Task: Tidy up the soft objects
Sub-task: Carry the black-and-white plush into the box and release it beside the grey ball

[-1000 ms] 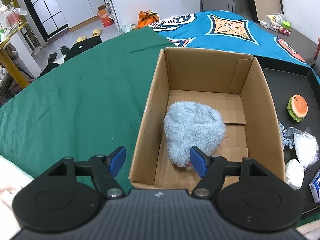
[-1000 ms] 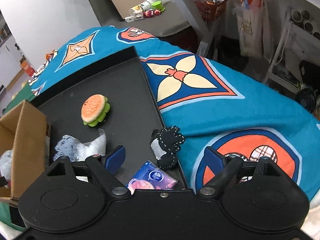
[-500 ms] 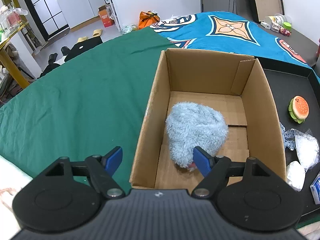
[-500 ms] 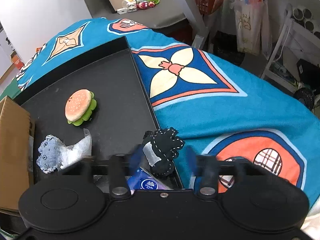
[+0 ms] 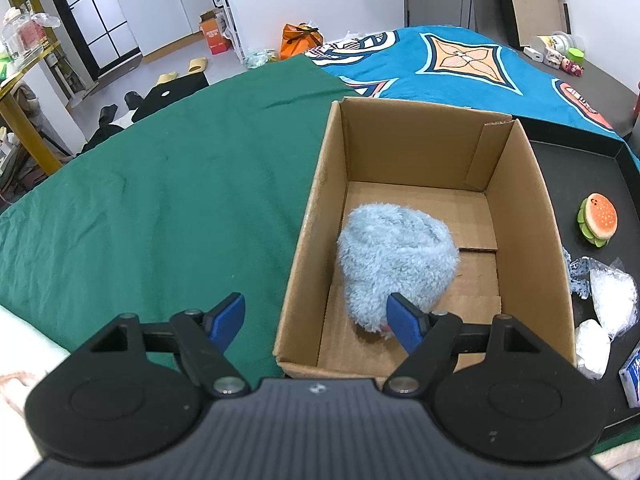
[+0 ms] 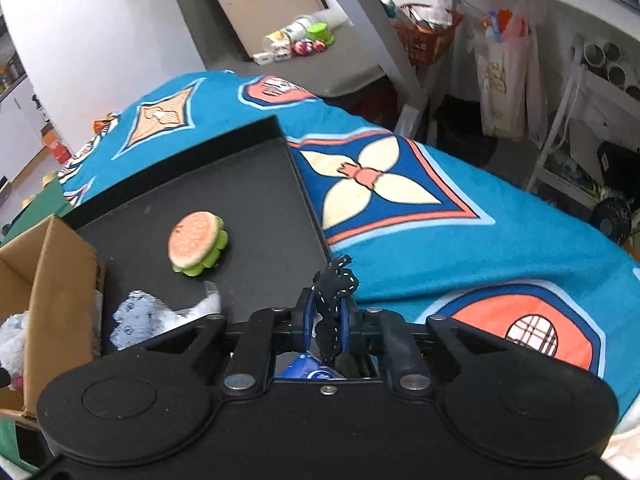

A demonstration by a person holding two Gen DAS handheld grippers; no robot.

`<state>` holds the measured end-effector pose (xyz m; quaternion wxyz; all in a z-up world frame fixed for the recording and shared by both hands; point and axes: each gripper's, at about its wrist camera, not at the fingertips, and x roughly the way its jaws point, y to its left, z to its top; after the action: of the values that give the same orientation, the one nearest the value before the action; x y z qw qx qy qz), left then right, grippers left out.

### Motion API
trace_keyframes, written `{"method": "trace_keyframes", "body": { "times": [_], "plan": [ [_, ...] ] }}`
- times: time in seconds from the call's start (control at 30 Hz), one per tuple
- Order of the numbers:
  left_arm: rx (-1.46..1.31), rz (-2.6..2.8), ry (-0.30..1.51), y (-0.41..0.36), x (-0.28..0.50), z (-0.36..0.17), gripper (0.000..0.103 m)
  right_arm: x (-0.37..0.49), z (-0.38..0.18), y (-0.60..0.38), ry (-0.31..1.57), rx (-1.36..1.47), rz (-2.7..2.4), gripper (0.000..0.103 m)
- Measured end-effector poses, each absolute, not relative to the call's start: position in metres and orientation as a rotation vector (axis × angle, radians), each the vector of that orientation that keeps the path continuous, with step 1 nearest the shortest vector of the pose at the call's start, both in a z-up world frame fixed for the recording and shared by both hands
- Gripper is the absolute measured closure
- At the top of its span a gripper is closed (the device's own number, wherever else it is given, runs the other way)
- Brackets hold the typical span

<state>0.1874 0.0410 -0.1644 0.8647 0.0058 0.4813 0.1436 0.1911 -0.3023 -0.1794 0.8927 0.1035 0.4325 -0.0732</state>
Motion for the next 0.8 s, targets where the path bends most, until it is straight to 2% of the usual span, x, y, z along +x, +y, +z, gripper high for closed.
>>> {"method": "trace_keyframes", "body": {
  "times": [0.8],
  "plan": [
    [-0.035,0.288,0.978,0.053,0.179,-0.159,0.026,0.178,-0.128,-0.226,0.784,0.148,0.024,0.09]
  ]
}}
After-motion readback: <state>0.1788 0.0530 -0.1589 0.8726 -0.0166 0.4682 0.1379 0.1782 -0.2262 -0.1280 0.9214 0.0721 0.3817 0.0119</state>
